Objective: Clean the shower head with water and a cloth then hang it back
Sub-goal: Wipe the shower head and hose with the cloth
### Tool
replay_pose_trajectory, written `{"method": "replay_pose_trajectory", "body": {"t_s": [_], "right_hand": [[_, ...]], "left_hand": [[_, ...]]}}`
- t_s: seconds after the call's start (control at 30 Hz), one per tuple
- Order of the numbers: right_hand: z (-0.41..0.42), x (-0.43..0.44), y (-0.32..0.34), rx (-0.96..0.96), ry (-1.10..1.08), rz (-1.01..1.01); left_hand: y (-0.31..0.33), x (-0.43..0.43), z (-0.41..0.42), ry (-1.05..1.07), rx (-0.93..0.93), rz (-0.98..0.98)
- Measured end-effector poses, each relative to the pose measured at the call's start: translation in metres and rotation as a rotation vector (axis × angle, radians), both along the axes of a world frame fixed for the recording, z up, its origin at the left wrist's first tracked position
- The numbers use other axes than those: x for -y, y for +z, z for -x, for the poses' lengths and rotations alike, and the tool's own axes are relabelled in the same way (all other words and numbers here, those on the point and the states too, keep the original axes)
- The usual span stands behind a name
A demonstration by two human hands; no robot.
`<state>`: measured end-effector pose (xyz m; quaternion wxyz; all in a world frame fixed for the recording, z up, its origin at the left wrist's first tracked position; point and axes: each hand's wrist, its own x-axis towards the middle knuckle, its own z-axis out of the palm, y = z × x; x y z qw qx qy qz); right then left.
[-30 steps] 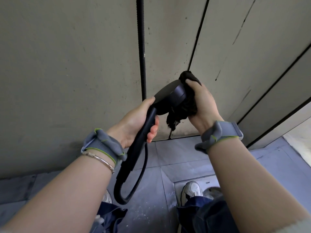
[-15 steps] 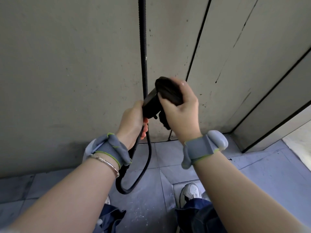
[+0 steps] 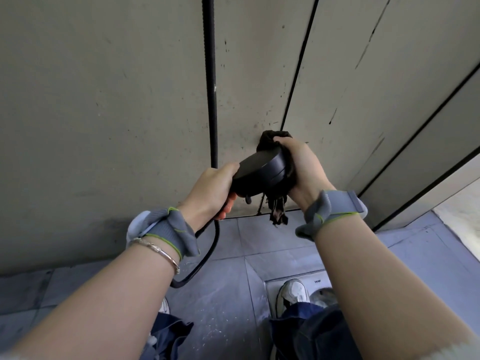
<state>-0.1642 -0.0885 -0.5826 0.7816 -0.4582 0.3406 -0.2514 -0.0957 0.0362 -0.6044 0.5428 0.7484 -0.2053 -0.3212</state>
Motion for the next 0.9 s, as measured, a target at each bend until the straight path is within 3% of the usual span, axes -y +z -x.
{"method": "replay_pose_trajectory", "body": {"t_s": [0.2, 0.37, 0.6, 0.77, 0.9], "right_hand": [[0.001, -0.008, -0.004, -0.094, -0.171, 0.501], [0.004, -0.017, -0.003, -0.087, -0.247, 0.688], [0.003, -0.026, 0.001, 0.026, -0.347, 0.703], [0.003, -0.016, -0.004, 0.019, -0.186, 0.525], [0.004, -0.004, -0.007, -0.078, -0.018, 0.354]], "left_hand": [[-0.002, 0.001, -0.011, 0.135, 0.264, -0.072], [0.005, 0.0, -0.009, 0.155, 0.344, -0.122], [0.007, -0.001, -0.012, 0.211, 0.588, -0.219], [0.001, -0.005, -0.006, 0.2, 0.946, -0.268], [-0.007, -0.008, -0.003, 0.124, 1.035, -0.252]]}}
